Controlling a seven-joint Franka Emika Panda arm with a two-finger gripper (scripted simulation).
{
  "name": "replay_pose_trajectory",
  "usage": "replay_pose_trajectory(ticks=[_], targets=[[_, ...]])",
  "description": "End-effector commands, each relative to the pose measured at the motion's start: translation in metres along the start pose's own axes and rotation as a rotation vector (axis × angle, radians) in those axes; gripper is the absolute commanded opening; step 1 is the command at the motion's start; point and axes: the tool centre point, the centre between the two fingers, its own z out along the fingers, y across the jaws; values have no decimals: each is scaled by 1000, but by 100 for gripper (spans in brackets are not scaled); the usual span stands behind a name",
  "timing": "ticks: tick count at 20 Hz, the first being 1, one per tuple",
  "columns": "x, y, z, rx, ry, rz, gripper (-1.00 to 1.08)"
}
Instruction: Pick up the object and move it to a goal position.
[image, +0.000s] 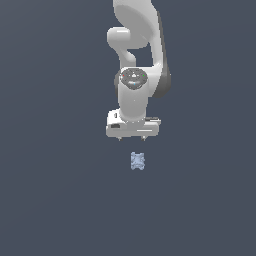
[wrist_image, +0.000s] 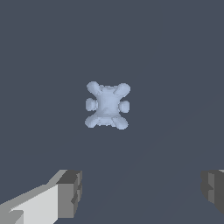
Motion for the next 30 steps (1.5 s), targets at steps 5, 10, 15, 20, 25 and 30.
replay_pose_trajectory(ticks=[5,10,15,20,25,30], targets=[[0,-3,1,5,-8,-8,100],[-1,-8,1,14,-23,-25,100],[1,-8,2,13,-21,-21,100],[12,-12,11,9,-13,-5,100],[31,-18,29,2,3,24,100],[47,-24,45,-4,17,50,100]])
